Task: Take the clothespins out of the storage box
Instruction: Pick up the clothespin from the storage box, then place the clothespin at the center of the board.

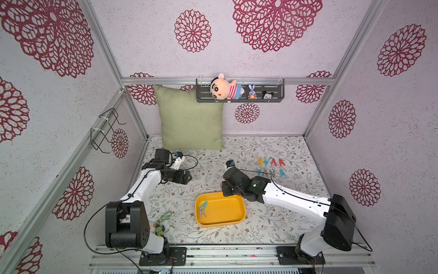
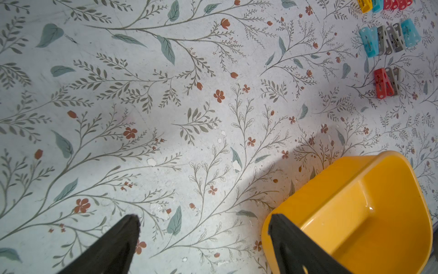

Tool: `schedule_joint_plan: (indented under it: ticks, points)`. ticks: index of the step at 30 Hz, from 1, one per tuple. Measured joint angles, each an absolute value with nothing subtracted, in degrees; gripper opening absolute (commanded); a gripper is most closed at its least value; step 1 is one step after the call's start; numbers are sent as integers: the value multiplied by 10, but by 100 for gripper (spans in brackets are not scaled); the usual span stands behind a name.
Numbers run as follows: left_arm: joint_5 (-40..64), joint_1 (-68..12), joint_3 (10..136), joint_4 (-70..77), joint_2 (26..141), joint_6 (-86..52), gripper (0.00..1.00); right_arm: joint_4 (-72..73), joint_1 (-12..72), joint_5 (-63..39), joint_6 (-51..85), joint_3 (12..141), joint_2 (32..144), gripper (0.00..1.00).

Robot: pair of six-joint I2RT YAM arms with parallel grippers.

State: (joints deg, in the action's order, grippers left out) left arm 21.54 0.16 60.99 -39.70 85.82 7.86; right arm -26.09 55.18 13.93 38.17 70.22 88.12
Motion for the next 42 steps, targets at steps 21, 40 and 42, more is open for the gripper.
schedule_joint_plan:
  ticks: [21,40,42]
  points:
    - [215,2,610,-397,858,79,94,-360,123,104,269,577,849,0]
    - [215,2,610,-397,858,79,94,-295,104,88,201,610,1004,0]
    - [215,2,610,-397,858,78,94,-291,103,87,199,614,1012,0]
